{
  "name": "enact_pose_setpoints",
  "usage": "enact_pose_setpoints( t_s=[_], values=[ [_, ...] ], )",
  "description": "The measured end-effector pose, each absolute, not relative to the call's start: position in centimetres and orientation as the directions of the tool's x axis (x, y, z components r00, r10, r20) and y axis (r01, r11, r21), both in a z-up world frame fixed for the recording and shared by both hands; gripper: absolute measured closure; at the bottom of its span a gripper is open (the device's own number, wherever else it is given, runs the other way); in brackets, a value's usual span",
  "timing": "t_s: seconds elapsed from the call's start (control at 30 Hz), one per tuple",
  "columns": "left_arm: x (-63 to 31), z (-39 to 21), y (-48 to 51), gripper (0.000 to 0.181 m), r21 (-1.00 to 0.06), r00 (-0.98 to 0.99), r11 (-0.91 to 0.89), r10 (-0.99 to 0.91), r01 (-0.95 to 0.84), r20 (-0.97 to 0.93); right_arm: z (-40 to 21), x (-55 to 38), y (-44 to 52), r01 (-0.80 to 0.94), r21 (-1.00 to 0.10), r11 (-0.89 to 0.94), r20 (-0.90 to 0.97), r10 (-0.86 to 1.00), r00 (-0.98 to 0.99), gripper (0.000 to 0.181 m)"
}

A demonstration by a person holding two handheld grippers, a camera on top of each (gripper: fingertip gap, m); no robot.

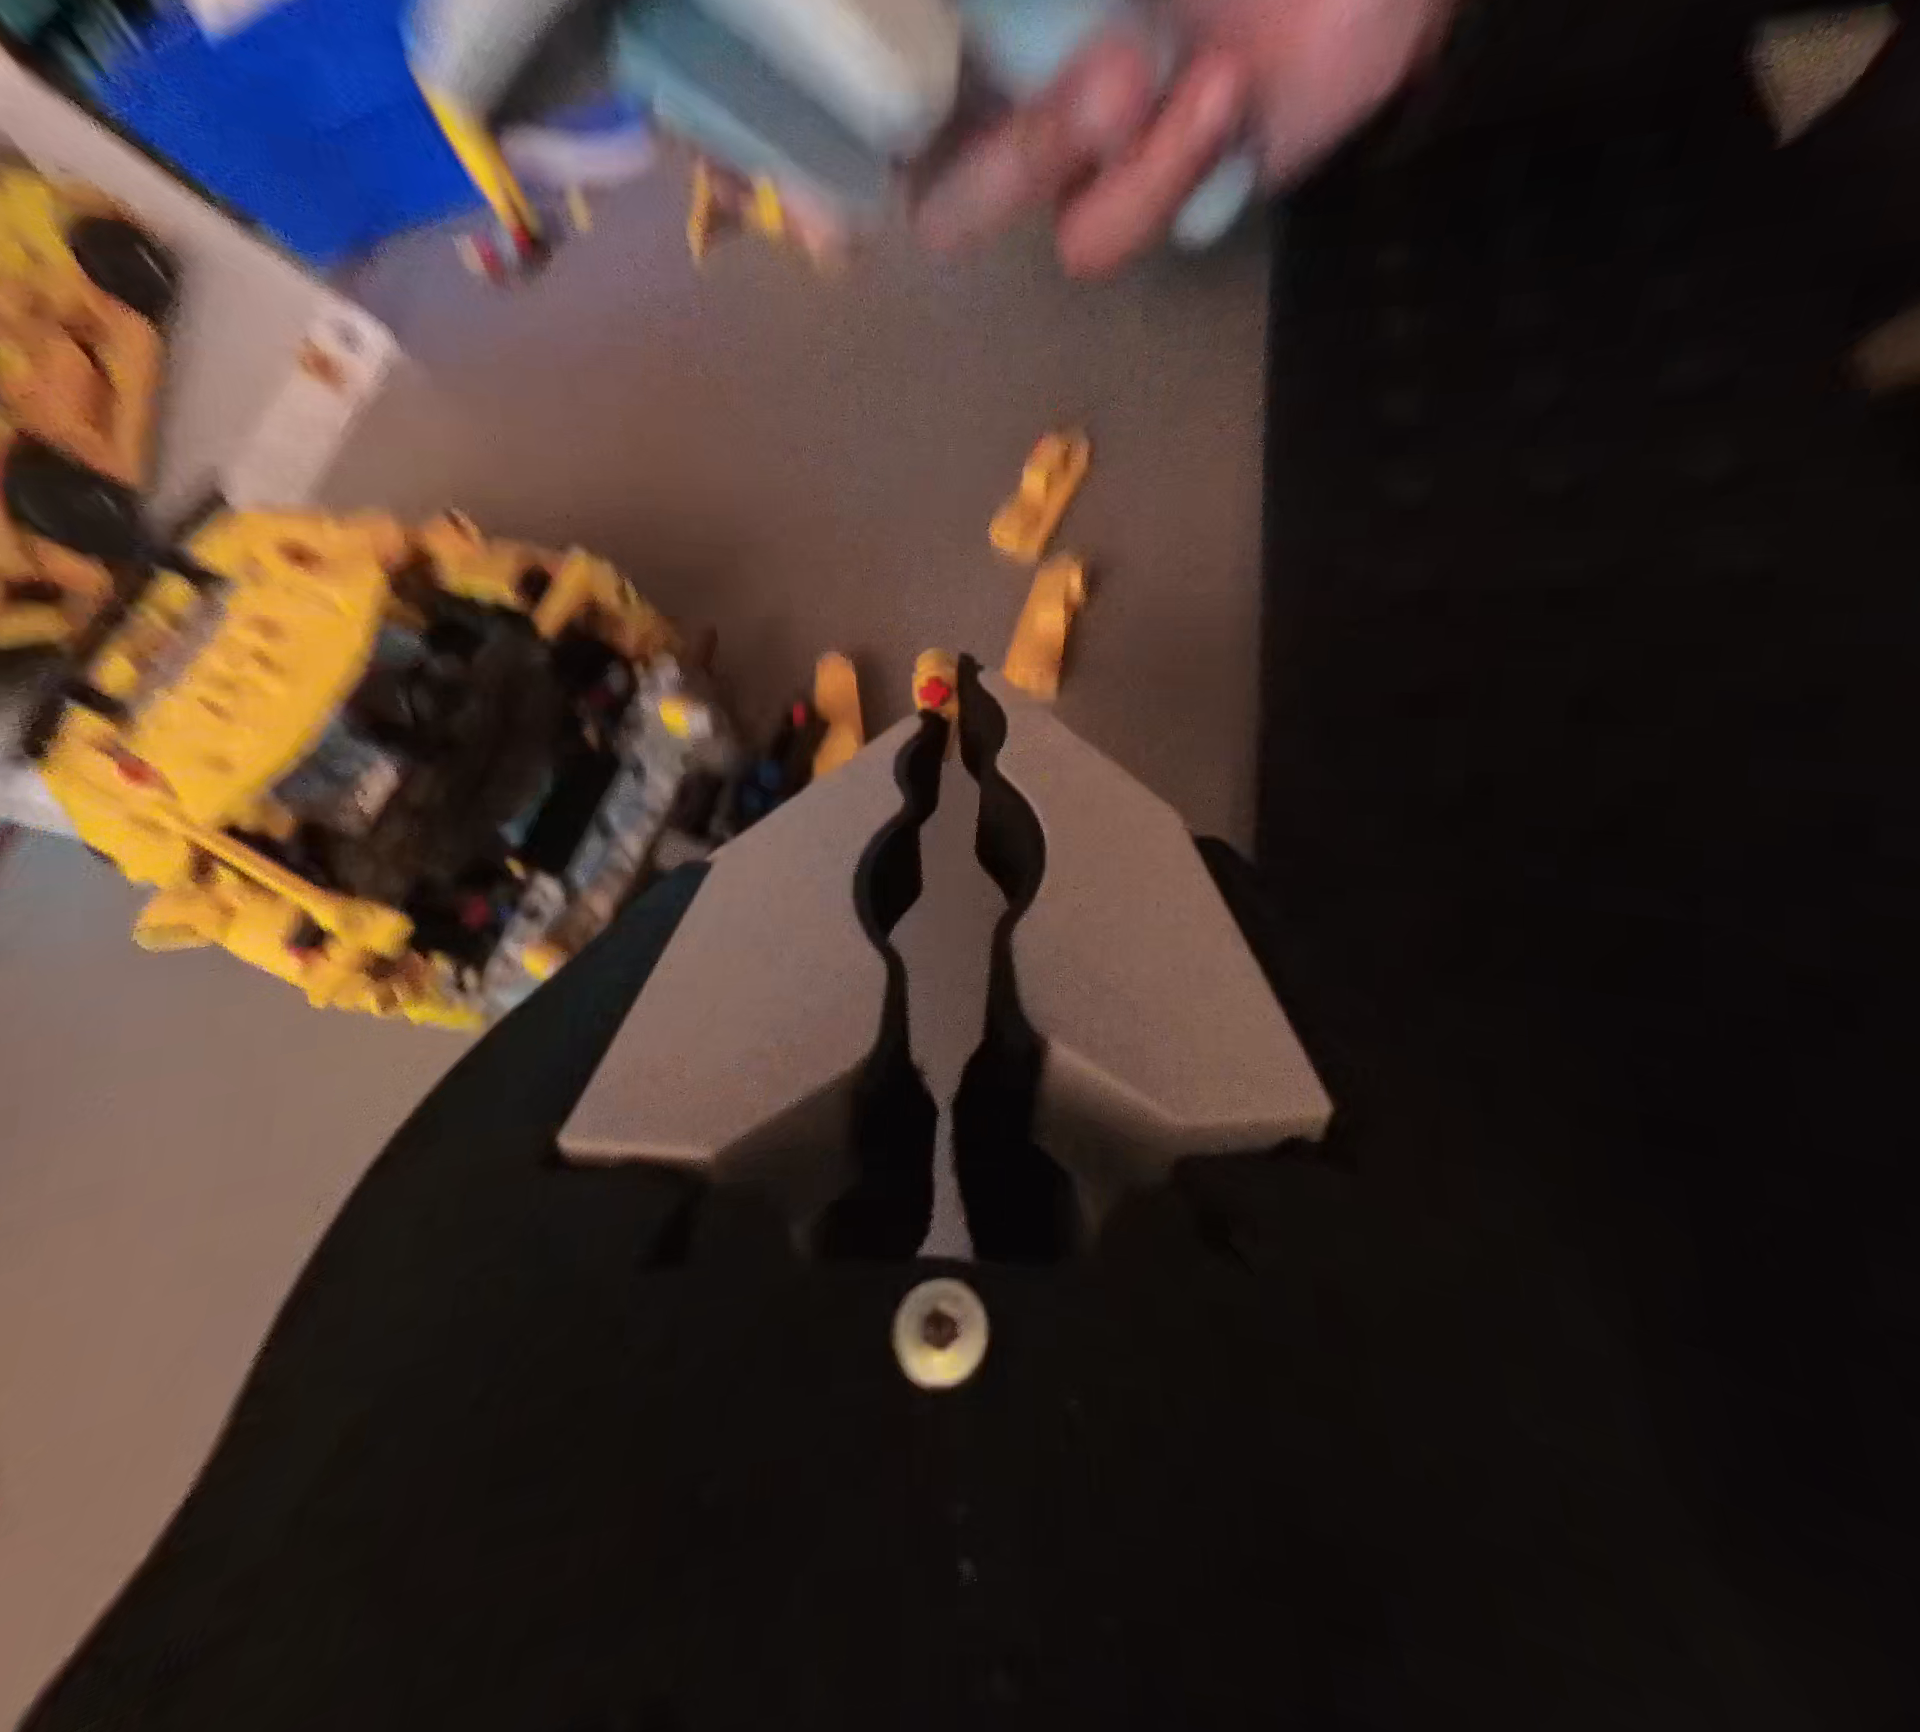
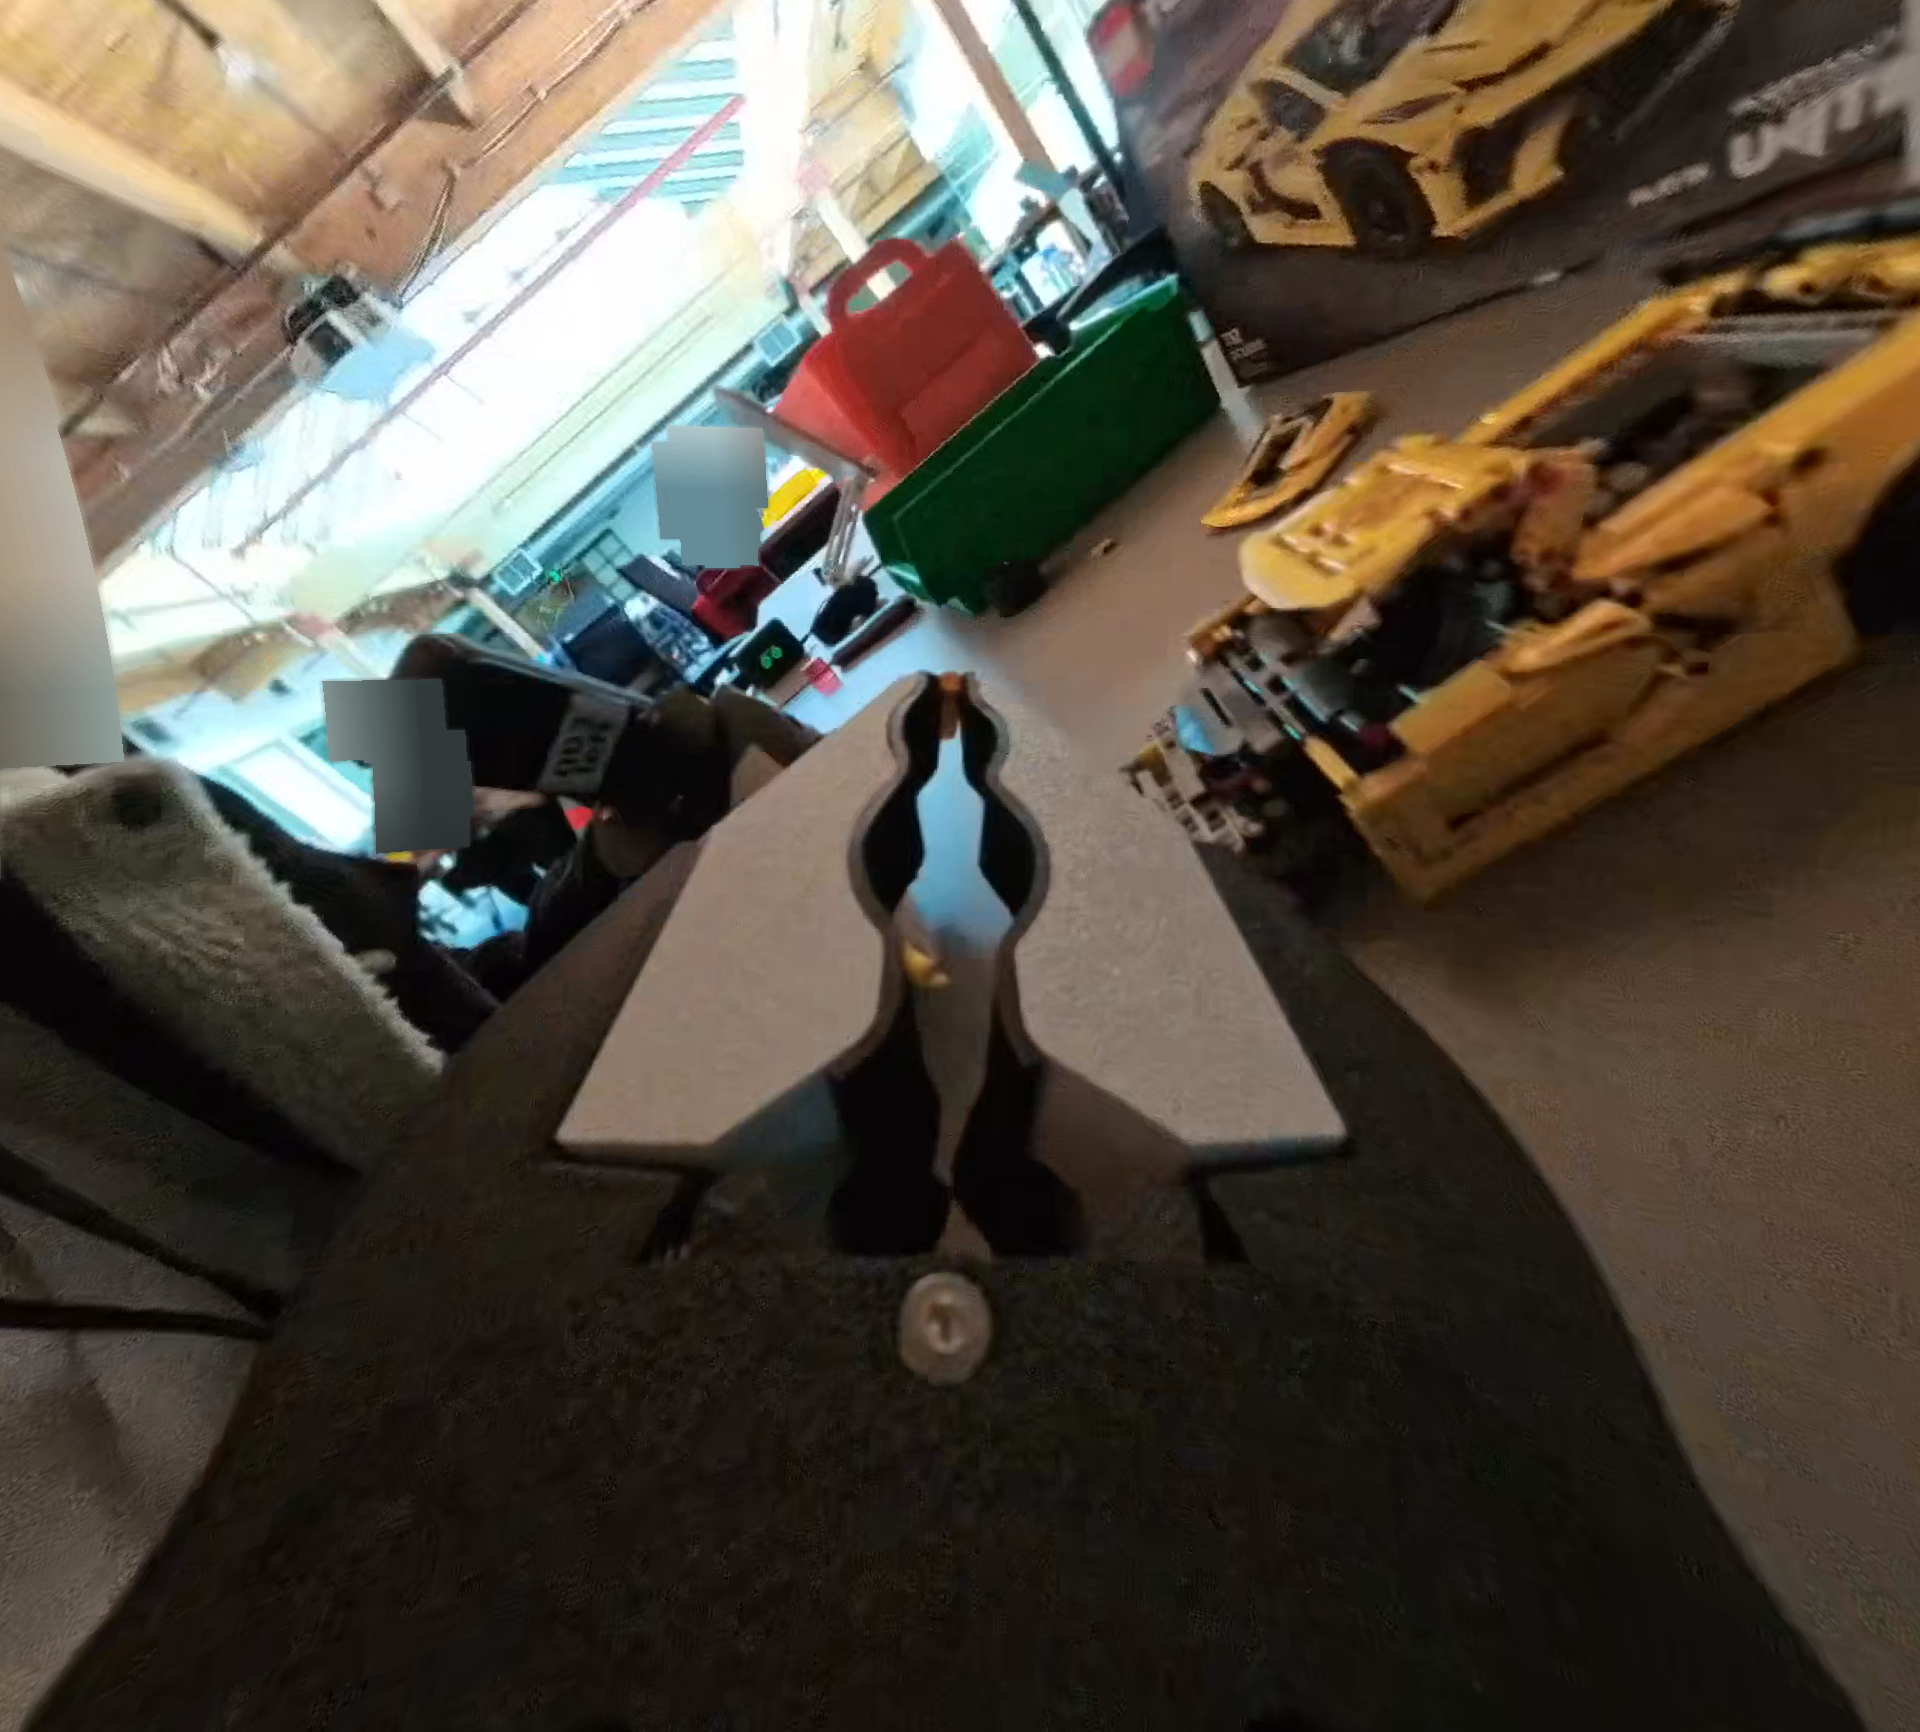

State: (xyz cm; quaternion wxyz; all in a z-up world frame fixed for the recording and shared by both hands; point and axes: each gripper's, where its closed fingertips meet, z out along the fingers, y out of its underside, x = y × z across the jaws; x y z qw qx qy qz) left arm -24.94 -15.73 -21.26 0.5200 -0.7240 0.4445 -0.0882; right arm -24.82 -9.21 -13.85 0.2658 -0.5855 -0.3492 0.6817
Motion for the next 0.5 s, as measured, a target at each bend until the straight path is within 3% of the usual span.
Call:
enact_pose_setpoints(
  t_s=[0.07,0.3,0.37,0.43,0.5],
  values=[
    [-25.3,-19.7,-15.5,0.179,-0.888,0.633,-0.062,-0.724,-0.456,-0.274,-13.0,-23.9,-8.3,0.01,-0.769,-0.639,-0.629,0.754,-0.187,0.179],
    [-26.1,-18.7,-15.0,0.177,-0.91,0.674,-0.053,-0.689,-0.411,-0.265,-13.7,-23.6,-6.8,0.026,-0.717,-0.696,-0.691,0.706,-0.159,0.178],
    [-26.4,-18.1,-14.9,0.177,-0.928,0.694,-0.052,-0.68,-0.368,-0.237,-15.8,-22.1,-3.4,0.07,-0.77,-0.635,-0.632,0.773,0.053,0.179],
    [-26.6,-18.2,-14.7,0.176,-0.93,0.704,-0.064,-0.672,-0.362,-0.228,-18.8,-17.8,2.6,0.167,-0.833,-0.527,-0.427,0.805,0.412,0.178],
    [-26.5,-18.8,-14.7,0.176,-0.92,0.697,-0.074,-0.677,-0.386,-0.238,-20.5,-12.6,7.1,0.277,-0.828,-0.487,-0.233,0.748,0.621,0.178]
  ],
)
